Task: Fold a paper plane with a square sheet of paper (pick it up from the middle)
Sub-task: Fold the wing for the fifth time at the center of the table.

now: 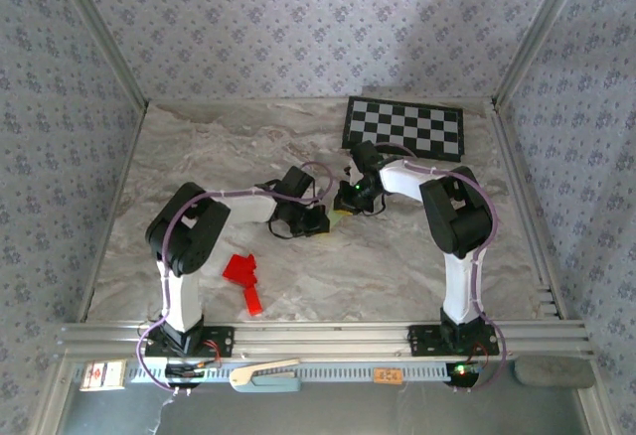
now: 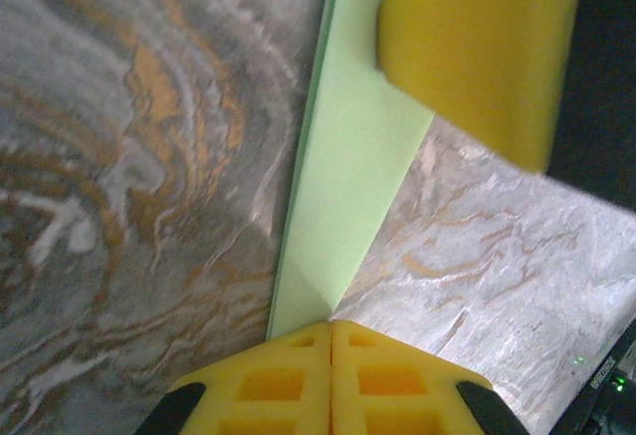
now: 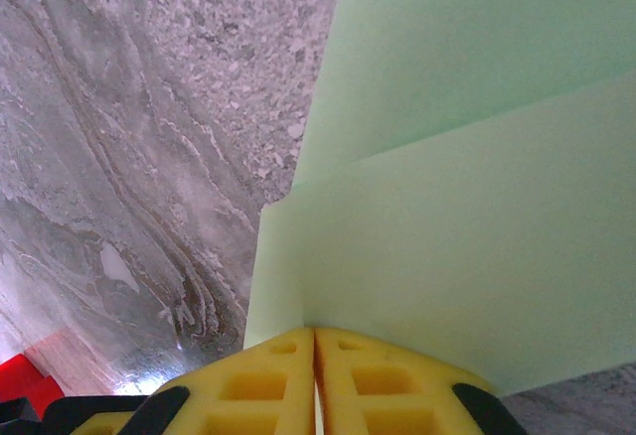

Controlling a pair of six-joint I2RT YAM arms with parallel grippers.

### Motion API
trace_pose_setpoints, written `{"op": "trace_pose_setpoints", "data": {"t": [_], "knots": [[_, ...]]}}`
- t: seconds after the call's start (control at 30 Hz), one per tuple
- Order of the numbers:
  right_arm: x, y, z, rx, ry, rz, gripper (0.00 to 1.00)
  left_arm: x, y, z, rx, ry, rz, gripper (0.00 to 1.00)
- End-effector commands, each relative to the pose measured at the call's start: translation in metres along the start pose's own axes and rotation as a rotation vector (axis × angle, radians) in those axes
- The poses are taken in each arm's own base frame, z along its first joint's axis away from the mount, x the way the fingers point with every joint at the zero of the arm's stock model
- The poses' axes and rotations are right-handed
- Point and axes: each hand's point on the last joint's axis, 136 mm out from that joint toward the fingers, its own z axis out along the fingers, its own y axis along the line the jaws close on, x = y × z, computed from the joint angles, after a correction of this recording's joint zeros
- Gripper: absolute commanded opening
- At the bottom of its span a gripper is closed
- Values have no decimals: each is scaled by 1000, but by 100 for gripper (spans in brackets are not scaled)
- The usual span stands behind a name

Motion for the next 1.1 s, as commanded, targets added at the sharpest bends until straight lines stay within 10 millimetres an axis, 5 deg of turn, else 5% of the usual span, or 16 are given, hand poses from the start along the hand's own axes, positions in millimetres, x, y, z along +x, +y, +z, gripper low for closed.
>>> {"op": "trace_pose_setpoints", "data": {"t": [0.0, 0.2, 0.43, 0.7, 1.07], "knots": [[40, -75, 27, 266, 124, 85, 11, 41, 35, -7, -112, 116, -72, 7], [39, -71, 24, 255, 116, 78, 11, 45, 32, -25, -106, 105, -63, 7], [40, -52, 21, 191, 106, 54, 11, -1, -24, -51, 82, -70, 8, 9], [41, -38, 20, 145, 100, 46, 11, -30, -28, -28, 92, -100, -33, 8], [31, -27, 11, 110, 63, 28, 11, -34, -14, 4, 59, -53, -56, 4]]}}
